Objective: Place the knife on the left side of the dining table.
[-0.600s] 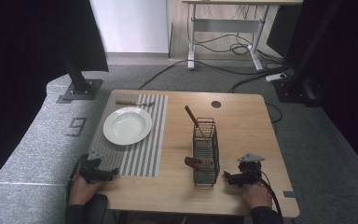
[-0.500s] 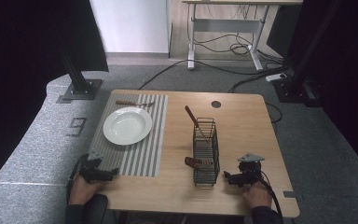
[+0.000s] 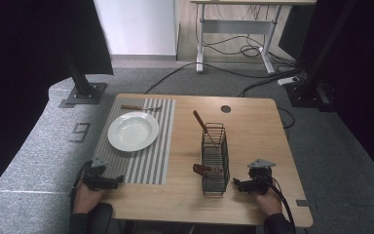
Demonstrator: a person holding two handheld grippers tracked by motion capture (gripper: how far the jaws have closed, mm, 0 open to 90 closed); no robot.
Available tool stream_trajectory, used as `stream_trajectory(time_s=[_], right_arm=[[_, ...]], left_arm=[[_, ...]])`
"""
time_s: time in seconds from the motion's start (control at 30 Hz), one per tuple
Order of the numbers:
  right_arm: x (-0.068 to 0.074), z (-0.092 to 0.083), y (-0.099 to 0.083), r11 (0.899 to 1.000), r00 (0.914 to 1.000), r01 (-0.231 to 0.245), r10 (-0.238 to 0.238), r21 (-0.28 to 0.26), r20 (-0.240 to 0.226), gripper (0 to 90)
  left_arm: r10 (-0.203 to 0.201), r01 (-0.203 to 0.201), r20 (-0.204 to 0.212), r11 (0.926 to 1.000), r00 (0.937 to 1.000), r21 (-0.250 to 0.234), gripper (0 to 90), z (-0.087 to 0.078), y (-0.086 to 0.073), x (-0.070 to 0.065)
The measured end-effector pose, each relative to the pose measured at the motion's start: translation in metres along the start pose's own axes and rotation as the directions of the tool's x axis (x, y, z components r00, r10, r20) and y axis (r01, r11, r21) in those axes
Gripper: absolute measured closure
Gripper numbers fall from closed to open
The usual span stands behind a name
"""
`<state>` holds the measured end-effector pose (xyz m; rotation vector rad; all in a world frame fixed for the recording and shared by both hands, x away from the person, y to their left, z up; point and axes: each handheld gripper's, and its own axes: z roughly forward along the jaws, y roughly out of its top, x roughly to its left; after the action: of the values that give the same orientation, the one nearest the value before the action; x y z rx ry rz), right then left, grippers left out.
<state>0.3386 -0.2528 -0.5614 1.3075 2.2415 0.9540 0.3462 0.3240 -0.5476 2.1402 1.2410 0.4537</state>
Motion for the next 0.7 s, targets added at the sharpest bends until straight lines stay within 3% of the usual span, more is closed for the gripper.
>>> stream_trajectory(time_s=[0.4, 0.7], right_arm=[[0.0003, 0.0, -0.0001, 1.0, 1.0, -0.001, 0.001, -0.001, 0.002, 0.0], [0.0004, 0.0, -0.0001, 1.0, 1.0, -0.002, 0.002, -0.001, 0.002, 0.0]], left_arm=[[-0.038, 0.039, 0.016, 0.9992, 0.9991, -0.013, 1.6, -0.0009, 0.0022, 0.0027], [-0.013, 0.013, 0.012, 0.9998, 0.9998, -0.016, 2.6, -0.0029, 0.0056, -0.0006]])
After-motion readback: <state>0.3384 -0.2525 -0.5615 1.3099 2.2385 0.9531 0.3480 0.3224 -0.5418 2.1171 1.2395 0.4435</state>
